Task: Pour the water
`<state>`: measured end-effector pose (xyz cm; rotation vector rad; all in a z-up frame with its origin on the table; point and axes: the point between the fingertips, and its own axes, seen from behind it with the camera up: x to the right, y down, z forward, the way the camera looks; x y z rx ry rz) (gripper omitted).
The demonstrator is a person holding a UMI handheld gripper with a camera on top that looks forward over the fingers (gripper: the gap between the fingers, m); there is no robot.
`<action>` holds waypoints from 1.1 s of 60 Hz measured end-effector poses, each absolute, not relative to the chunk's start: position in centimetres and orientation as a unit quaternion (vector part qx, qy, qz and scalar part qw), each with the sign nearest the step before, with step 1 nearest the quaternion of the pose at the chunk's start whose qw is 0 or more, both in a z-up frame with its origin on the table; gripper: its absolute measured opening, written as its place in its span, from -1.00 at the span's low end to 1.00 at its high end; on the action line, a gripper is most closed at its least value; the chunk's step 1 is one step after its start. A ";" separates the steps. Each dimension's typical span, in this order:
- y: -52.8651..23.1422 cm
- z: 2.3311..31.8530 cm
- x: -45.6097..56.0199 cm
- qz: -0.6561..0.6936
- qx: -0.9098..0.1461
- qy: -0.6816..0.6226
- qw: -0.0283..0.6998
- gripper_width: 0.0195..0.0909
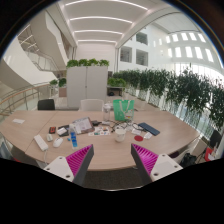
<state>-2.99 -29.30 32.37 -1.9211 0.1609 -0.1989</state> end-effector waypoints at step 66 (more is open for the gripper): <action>7.9 12.2 -22.9 0.042 -0.761 -0.030 0.647 0.74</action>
